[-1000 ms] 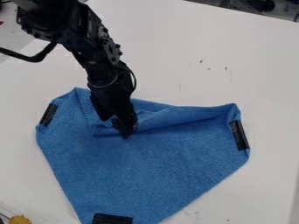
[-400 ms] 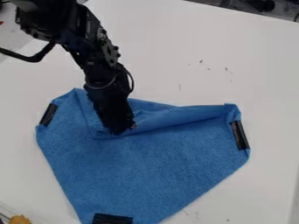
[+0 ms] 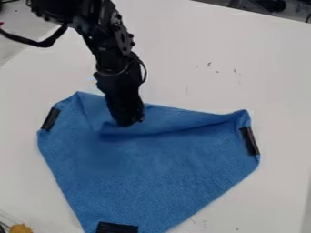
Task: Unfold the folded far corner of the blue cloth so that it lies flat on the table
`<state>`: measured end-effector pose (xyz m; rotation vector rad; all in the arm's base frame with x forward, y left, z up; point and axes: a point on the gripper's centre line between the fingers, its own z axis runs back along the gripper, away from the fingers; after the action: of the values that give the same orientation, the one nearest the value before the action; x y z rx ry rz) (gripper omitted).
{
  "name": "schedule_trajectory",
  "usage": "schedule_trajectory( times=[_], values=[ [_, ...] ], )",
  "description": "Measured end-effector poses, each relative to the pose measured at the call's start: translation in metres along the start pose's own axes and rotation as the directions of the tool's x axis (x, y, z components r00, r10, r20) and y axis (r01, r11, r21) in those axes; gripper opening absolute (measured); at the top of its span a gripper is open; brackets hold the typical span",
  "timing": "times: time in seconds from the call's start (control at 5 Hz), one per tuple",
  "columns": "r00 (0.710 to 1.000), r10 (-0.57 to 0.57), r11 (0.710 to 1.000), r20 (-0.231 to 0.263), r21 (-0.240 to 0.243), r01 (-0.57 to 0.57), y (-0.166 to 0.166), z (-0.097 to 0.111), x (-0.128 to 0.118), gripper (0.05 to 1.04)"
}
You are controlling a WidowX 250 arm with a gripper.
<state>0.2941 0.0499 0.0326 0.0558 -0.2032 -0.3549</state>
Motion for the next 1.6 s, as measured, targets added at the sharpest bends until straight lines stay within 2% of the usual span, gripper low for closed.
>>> schedule_trajectory(
  times=[0.2,0.4,0.6,0.8,1.2,1.4,1.6],
  values=[
    [0.997,-0.08,0.997,-0.005,-0.001,0.08,0.012,0.0,0.02,0.054],
    [0.99,-0.14,0.99,0.01,0.026,0.139,0.029,0.007,0.045,0.054],
    [0.978,-0.207,0.978,0.039,0.021,0.206,0.043,0.001,0.075,0.054],
    [0.966,-0.257,0.966,0.038,-0.006,0.258,0.065,-0.015,0.099,0.054],
    [0.944,-0.329,0.942,0.029,-0.054,0.331,0.096,-0.042,0.127,0.075],
    [0.933,-0.36,0.931,0.016,-0.063,0.36,0.1,-0.047,0.13,0.219],
    [0.923,-0.385,0.922,0.0,-0.051,0.384,0.106,-0.035,0.137,0.471]
  ],
)
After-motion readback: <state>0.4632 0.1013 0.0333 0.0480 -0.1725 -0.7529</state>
